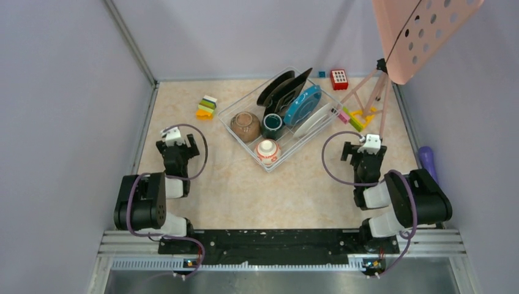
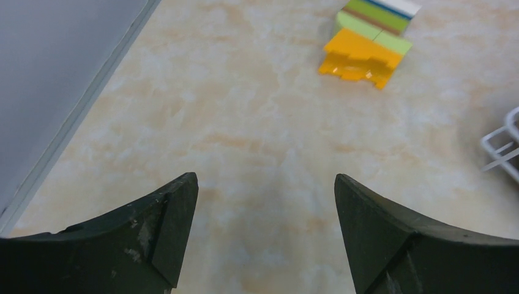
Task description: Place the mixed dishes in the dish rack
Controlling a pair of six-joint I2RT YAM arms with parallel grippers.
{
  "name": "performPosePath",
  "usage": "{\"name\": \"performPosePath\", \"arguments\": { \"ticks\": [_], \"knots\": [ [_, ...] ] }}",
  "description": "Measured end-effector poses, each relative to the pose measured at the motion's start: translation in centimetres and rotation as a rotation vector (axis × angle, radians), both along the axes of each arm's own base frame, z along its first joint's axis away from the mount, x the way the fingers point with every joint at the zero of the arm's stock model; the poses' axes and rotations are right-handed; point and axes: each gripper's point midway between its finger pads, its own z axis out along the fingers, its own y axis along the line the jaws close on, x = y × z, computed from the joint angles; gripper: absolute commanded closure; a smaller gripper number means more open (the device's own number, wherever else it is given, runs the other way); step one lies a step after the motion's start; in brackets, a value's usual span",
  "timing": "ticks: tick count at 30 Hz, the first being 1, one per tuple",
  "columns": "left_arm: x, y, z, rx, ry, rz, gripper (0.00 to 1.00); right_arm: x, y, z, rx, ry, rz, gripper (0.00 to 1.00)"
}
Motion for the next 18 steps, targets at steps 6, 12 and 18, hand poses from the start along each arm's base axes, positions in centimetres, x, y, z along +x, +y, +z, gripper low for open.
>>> {"name": "performPosePath", "arguments": {
  "ticks": [6,12,18],
  "knots": [
    [2.0,-1.9,2.1,-0.01,-0.059,-0.118,0.02,1.6,-0.4,1.7,0.028,-0.048,-0.021,0.01],
    [2.0,-2.3,1.9,-0.016,-0.051,-0.145,0.02,1.7,-0.4,1.6,0.033,-0.047,-0.02,0.01],
    [2.0,-2.4,1.8,-0.017,-0.047,-0.149,0.02,1.7,-0.4,1.6,0.033,-0.047,-0.019,0.01]
  ]
}}
